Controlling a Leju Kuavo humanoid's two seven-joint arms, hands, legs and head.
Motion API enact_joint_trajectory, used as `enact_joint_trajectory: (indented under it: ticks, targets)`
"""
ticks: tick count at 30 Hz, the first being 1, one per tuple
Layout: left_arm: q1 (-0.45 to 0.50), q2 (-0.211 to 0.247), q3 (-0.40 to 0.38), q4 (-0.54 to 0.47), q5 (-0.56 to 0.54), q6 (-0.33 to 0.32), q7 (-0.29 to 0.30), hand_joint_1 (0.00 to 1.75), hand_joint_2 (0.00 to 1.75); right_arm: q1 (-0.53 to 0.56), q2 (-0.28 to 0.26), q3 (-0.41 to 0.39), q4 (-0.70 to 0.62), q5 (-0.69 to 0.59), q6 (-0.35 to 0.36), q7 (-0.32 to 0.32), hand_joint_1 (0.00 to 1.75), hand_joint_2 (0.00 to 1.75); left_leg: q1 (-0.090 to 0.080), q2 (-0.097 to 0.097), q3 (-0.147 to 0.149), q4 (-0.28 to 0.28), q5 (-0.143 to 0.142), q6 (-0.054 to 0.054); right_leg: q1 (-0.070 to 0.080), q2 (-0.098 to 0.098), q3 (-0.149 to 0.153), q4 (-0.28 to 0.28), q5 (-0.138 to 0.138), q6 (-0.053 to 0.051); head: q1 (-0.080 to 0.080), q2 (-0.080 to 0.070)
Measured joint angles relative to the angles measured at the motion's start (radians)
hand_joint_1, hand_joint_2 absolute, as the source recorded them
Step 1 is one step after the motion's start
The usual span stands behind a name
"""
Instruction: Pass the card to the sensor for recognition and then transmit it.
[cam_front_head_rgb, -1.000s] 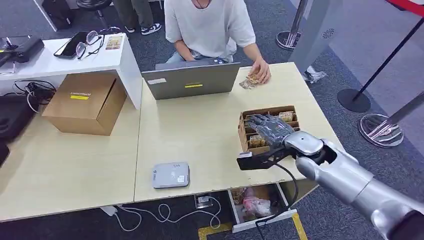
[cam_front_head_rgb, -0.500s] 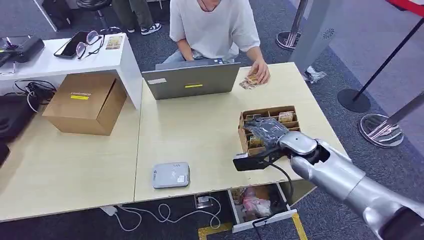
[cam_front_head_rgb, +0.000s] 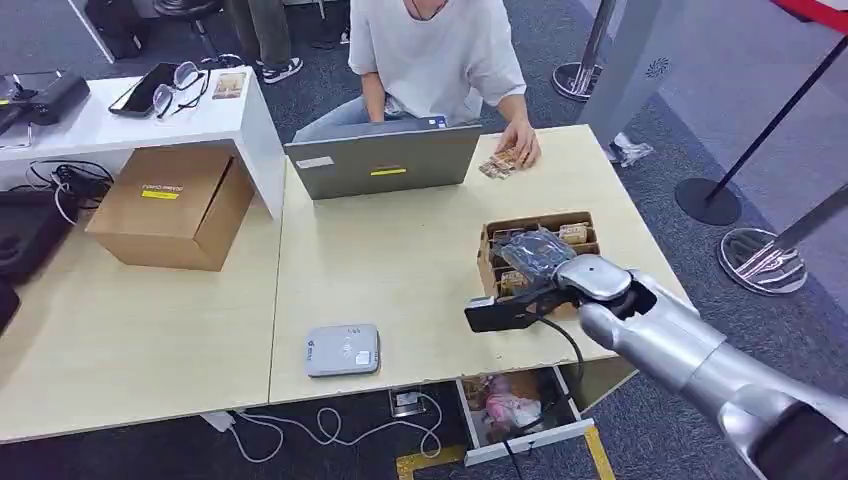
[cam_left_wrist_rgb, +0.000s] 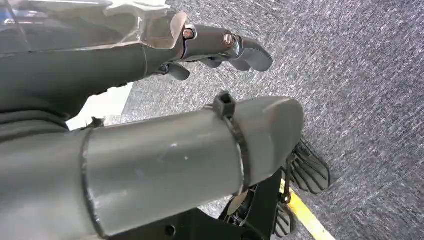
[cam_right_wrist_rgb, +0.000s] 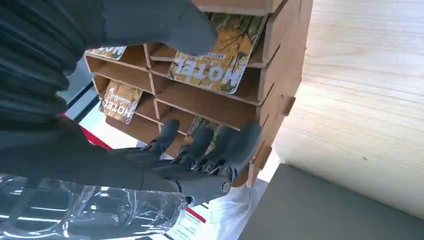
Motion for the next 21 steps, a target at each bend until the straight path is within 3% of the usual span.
enact_joint_trajectory:
  ticks: [11,21]
  targets:
    - [0.000,0.001,0.000,0.002,-0.004,0.000,0.000,0.00,0.00,0.008,-0.004,-0.004,0.016,-0.006,-0.016,0.013,0.63,1.75,0.000,0.000,0.000,0.000,0.000,0.000,0.000,0.000,0.000,0.000,0.000,0.000,0.000,0.000]
    - [0.000,0.004,0.000,0.003,-0.010,-0.003,-0.001,0.00,0.00,0.012,-0.026,-0.012,0.015,-0.014,-0.018,0.018,0.68,1.75,0.000,0.000,0.000,0.000,0.000,0.000,0.000,0.000,0.000,0.000,0.000,0.000,0.000,0.000]
